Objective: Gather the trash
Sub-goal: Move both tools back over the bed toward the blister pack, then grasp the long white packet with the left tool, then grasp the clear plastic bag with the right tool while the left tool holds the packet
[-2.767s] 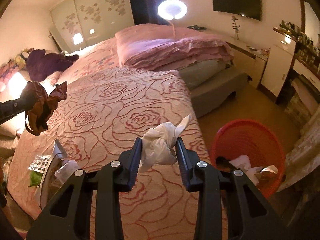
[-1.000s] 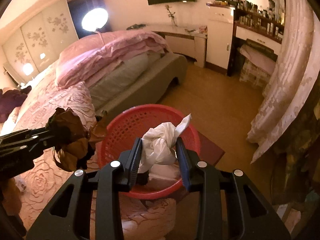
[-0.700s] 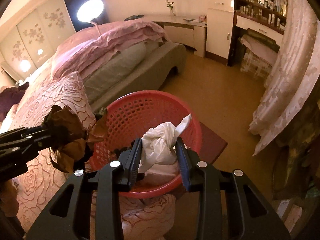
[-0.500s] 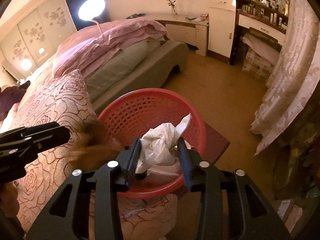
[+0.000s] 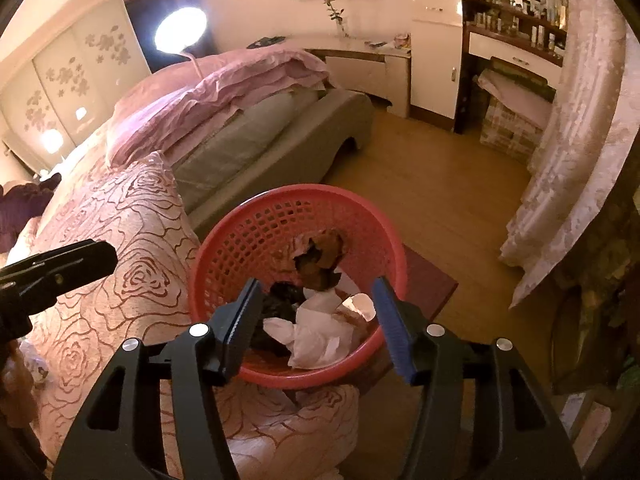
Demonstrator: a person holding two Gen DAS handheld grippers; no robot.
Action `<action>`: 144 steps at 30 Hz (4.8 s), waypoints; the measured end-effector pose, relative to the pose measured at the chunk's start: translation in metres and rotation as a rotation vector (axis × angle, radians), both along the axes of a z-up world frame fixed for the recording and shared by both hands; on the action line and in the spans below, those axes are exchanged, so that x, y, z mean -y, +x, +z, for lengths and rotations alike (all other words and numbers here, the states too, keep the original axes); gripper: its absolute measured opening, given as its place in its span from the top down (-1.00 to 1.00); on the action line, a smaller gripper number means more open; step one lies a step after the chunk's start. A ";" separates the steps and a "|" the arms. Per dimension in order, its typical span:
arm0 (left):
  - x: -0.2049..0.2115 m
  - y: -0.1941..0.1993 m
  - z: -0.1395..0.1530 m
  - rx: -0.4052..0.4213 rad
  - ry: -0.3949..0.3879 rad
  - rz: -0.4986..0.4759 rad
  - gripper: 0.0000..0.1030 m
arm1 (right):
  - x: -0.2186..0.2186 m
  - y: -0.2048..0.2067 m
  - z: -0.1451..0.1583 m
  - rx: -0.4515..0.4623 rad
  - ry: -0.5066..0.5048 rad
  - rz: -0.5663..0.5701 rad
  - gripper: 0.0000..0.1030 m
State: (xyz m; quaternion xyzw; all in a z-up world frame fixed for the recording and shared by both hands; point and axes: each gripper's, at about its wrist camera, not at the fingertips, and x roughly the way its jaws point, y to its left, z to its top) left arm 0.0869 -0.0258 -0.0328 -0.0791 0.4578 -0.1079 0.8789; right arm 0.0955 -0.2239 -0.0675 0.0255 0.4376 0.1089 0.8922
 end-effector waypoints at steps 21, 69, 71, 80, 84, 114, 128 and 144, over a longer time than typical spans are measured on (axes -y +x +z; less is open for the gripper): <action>-0.026 -0.029 0.017 0.054 0.046 0.079 -0.21 | -0.017 -0.022 0.025 0.054 0.021 0.023 -0.35; -0.183 -0.206 0.004 -0.014 0.211 0.320 -0.33 | -0.152 -0.061 0.012 -0.008 0.038 0.350 -0.52; -0.180 -0.206 -0.006 -0.043 0.216 0.325 -0.32 | -0.154 -0.063 0.012 -0.006 0.039 0.359 -0.52; -0.186 -0.206 -0.019 -0.070 0.199 0.331 0.23 | -0.154 -0.065 0.009 -0.008 0.033 0.361 -0.52; -0.189 -0.202 -0.018 -0.059 0.187 0.343 0.24 | -0.157 -0.068 0.008 -0.010 0.029 0.379 -0.52; -0.257 -0.217 0.029 0.084 0.132 0.556 0.24 | -0.263 -0.134 0.020 0.008 0.042 0.848 -0.52; -0.264 -0.220 0.027 0.084 0.116 0.569 0.24 | -0.280 -0.142 0.017 -0.018 0.026 0.899 -0.52; -0.263 -0.221 0.024 0.086 0.110 0.563 0.24 | -0.292 -0.140 -0.009 -0.052 -0.042 0.898 0.16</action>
